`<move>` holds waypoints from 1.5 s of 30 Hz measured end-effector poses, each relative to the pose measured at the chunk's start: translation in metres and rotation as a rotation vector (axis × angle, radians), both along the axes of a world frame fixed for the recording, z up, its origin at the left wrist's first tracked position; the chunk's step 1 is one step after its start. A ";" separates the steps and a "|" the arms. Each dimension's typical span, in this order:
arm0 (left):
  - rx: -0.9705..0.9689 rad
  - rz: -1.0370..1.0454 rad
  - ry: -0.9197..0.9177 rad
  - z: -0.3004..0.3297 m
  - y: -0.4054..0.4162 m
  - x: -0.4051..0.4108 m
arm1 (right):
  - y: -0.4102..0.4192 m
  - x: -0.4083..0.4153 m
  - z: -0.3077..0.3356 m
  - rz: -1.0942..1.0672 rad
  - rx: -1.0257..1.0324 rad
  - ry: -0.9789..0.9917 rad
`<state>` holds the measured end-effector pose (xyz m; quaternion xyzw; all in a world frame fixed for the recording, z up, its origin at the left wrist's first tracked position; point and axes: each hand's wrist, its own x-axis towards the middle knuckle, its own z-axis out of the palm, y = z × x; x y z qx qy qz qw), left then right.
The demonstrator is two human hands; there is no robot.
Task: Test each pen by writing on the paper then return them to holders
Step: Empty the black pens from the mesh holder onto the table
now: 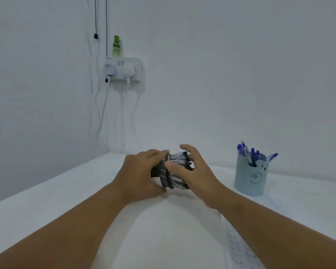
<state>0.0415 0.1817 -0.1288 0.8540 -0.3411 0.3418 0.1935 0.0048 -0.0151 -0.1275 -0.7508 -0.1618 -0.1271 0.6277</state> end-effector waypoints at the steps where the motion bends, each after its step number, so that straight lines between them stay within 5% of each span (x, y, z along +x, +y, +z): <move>1: 0.006 -0.004 -0.011 -0.002 0.000 0.003 | -0.001 0.005 -0.008 -0.031 0.026 -0.029; 14: 0.008 -0.031 0.022 -0.009 0.001 0.008 | -0.008 0.012 -0.022 -0.026 -0.135 -0.191; 23: -0.033 -0.029 0.044 -0.015 0.018 0.018 | -0.021 0.012 -0.021 -0.045 -0.085 -0.128; 30: -0.020 0.055 -0.005 -0.018 0.026 0.024 | -0.028 -0.001 -0.017 -0.132 -0.347 -0.150; 35: -0.033 0.108 -0.035 -0.019 0.029 0.018 | -0.026 -0.012 -0.005 -0.151 -0.715 -0.109; 45: 0.001 0.026 -0.128 -0.018 0.022 0.021 | -0.005 0.009 0.006 -0.049 -0.883 -0.013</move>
